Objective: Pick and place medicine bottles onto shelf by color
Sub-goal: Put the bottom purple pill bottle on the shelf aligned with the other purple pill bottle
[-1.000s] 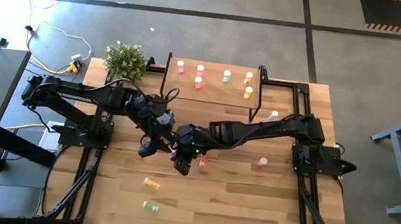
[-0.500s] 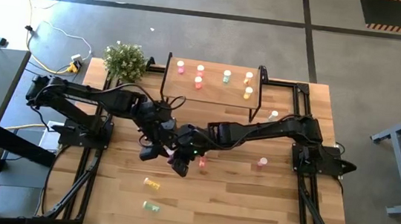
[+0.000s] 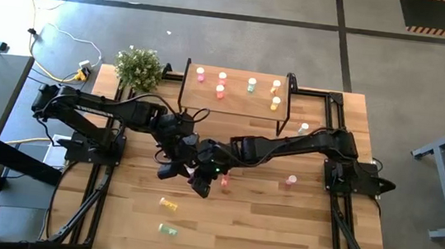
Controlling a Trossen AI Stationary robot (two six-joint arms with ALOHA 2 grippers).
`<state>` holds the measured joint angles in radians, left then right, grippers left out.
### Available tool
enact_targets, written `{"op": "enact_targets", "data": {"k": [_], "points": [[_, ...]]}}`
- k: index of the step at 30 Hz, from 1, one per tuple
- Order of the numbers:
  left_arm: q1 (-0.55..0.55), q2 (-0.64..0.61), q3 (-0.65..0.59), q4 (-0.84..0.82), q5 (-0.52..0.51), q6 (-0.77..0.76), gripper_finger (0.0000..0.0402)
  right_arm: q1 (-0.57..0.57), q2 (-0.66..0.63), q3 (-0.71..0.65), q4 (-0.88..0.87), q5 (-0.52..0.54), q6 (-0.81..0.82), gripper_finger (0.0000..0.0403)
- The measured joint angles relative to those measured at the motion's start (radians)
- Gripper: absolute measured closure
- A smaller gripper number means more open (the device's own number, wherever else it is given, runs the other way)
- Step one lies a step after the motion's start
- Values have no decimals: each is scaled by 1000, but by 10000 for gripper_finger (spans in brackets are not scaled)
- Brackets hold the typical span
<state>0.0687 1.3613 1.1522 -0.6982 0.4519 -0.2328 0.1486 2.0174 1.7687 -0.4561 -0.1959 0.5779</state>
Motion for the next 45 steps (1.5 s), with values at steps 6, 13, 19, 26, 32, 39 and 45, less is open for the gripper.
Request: {"op": "enact_targets", "data": {"k": [6,13,19,26,32,39,45], "points": [[-4,0,0,-1,-11,5,261,0,0,0,-3,1,1,320],[-4,0,0,0,-7,15,291,0,0,0,1,2,2,320],[-4,0,0,0,-7,15,289,-3,0,0,1,2,1,320],[-4,0,0,0,-8,16,290,-4,0,0,0,2,-2,320],[-5,0,0,0,-10,17,290,-4,-1,0,-2,2,-2,317],[-5,0,0,-18,-19,34,290,-4,-1,0,-13,1,-2,253],[-6,0,-1,-59,-56,55,290,-6,-1,1,-68,-34,17,219]]}}
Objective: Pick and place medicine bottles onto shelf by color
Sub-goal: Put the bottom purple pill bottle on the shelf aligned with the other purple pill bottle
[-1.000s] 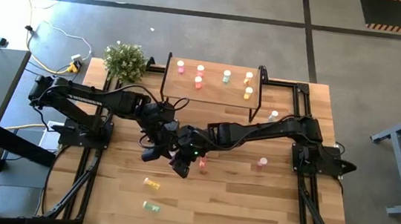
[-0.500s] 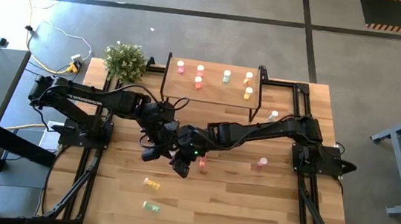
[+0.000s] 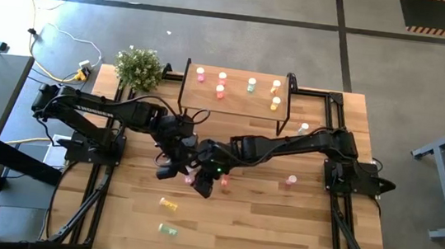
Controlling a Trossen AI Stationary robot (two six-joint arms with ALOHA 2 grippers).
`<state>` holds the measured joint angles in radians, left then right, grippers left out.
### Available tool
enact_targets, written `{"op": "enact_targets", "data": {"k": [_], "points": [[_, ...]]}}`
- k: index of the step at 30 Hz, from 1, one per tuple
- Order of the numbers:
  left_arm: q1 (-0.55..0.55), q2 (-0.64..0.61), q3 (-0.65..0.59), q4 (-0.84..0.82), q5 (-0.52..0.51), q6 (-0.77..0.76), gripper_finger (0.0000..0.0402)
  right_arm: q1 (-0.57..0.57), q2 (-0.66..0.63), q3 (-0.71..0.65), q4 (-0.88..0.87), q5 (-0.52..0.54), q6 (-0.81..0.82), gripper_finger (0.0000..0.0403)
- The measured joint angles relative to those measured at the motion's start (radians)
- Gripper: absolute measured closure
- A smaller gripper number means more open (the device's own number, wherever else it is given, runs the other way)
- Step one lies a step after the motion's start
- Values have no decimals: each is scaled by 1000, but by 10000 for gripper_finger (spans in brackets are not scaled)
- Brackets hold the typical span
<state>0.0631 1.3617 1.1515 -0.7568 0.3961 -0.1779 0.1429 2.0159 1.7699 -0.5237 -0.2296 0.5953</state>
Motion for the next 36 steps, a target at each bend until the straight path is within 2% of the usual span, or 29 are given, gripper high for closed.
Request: {"op": "enact_targets", "data": {"k": [10,23,31,36], "points": [[9,1,-2,-21,-86,26,290,0,-42,3,-68,25,16,217],[98,0,-2,-13,-94,57,291,0,-171,2,-156,91,-14,217],[205,0,1,-12,-150,105,291,-23,-283,2,-243,277,-123,217],[287,-1,59,-24,-210,143,291,-61,-361,2,-285,363,-202,217]]}}
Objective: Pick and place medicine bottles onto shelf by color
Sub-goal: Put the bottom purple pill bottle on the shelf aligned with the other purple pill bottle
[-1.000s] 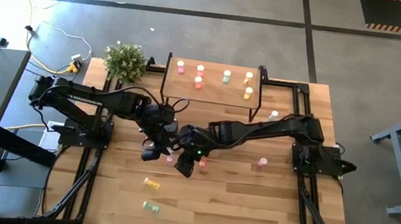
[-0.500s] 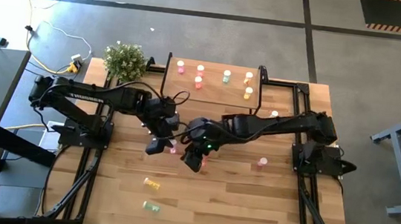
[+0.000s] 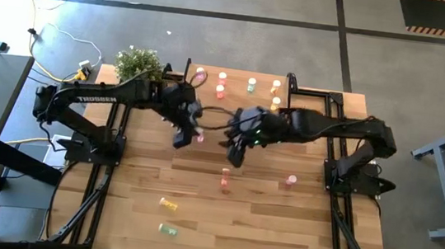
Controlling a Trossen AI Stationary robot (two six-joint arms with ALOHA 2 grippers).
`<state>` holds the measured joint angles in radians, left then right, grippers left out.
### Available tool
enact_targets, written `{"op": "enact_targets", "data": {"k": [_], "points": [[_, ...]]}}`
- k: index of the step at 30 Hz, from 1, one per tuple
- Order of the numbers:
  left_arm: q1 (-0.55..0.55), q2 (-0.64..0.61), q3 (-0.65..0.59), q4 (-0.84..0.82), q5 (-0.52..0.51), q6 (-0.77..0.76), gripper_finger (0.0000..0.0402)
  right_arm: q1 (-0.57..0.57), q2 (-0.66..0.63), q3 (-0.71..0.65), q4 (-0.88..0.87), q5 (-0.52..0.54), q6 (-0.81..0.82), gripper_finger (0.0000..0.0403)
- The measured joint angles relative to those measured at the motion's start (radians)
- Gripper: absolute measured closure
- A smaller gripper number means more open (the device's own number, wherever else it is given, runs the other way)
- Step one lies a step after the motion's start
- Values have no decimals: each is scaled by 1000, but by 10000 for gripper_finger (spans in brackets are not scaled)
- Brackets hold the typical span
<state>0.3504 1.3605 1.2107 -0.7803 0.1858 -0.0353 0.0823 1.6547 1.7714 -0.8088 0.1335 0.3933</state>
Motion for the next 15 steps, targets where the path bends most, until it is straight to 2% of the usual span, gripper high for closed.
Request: {"op": "enact_targets", "data": {"k": [7,15], "points": [[117,-1,97,-42,-156,59,291,-69,-81,-1,-51,63,-98,217],[234,0,151,-45,-235,92,291,-154,-112,-1,-98,65,-180,217]]}}
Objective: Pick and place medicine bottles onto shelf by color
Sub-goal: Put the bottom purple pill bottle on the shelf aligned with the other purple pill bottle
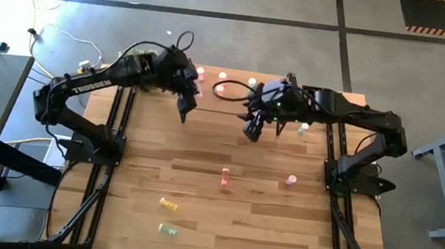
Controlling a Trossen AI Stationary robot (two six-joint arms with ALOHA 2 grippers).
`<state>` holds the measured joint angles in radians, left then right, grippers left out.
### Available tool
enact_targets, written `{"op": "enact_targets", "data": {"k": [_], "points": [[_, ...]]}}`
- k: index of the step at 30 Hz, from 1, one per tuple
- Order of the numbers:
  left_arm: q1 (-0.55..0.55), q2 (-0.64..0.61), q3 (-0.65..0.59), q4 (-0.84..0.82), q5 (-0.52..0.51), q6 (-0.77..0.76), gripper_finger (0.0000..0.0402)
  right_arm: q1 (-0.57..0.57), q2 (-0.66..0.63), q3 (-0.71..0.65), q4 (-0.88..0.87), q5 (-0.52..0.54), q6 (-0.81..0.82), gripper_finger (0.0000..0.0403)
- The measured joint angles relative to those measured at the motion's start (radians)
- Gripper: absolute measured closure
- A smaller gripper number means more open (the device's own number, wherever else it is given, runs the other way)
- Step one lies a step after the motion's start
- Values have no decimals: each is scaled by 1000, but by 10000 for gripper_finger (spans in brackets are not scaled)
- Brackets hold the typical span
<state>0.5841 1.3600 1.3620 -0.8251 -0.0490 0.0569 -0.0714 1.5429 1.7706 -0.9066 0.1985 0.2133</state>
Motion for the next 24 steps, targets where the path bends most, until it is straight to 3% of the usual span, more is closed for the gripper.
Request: {"op": "enact_targets", "data": {"k": [8,24], "points": [[65,45,2,-2,-10,0,291,-84,0,-1,-42,-2,-56,217],[66,136,2,-1,-39,-27,291,-178,0,-1,-55,-60,-138,217]]}}
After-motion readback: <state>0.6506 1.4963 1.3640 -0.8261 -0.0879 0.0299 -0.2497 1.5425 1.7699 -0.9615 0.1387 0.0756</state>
